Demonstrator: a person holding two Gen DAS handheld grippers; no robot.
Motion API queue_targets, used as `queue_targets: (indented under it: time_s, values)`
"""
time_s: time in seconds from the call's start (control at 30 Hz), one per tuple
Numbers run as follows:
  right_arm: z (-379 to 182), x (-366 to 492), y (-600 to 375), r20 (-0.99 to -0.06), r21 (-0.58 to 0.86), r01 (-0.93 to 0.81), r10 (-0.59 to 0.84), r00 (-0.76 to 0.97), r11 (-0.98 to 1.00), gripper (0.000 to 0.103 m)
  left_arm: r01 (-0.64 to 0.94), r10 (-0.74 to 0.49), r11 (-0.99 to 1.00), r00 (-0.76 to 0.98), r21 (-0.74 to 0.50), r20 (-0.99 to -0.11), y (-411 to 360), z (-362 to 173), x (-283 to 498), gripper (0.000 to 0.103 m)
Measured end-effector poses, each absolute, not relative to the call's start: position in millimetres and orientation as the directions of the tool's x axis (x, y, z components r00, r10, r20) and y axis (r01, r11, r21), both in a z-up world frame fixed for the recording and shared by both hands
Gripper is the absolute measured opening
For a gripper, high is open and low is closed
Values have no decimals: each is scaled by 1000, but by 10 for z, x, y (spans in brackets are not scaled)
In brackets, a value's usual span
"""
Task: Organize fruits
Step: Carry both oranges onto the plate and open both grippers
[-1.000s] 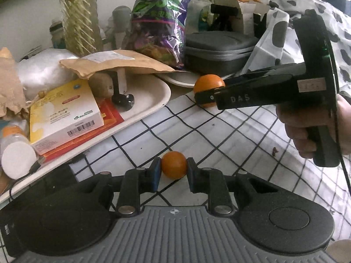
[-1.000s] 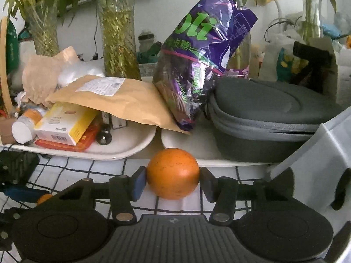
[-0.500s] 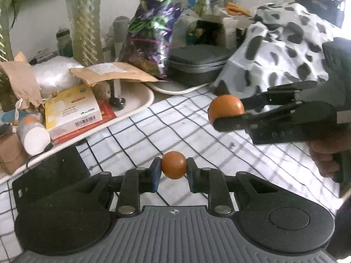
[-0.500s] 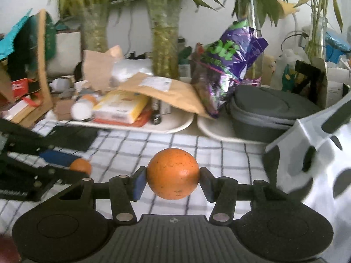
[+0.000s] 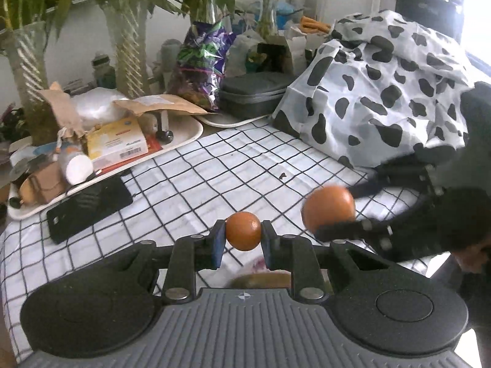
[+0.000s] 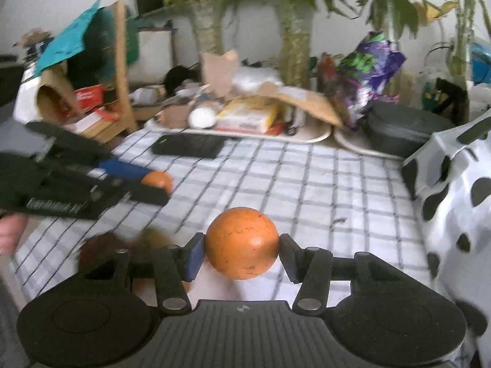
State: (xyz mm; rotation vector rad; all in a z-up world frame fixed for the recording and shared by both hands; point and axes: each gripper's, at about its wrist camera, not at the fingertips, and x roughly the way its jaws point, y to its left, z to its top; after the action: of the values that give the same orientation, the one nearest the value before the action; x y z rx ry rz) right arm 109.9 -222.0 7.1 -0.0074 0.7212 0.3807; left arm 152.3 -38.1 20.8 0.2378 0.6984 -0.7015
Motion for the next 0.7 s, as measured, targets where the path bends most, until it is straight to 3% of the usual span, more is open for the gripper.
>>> queue_targets:
  time_s: [0.33, 0.4, 0.43, 0.7]
  values:
    - [-26, 639, -1794, -705, 168, -519, 470, 531, 838, 56, 634, -516, 772, 581, -48, -630, -258, 291, 1192, 24]
    - [-2, 592, -1778, -694, 150, -515, 461, 553, 844, 85, 628, -515, 777, 585, -52, -626, -229, 301, 1117, 24]
    - [32, 563, -1799, -677, 146, -506, 459, 575, 850, 90, 624, -515, 779, 586, -57, -626, -207, 303, 1072, 24]
    - [129, 470, -2016, -653, 150, -386, 384, 652, 910, 97, 607, -499, 792, 578, -69, -646, -64, 276, 695, 24]
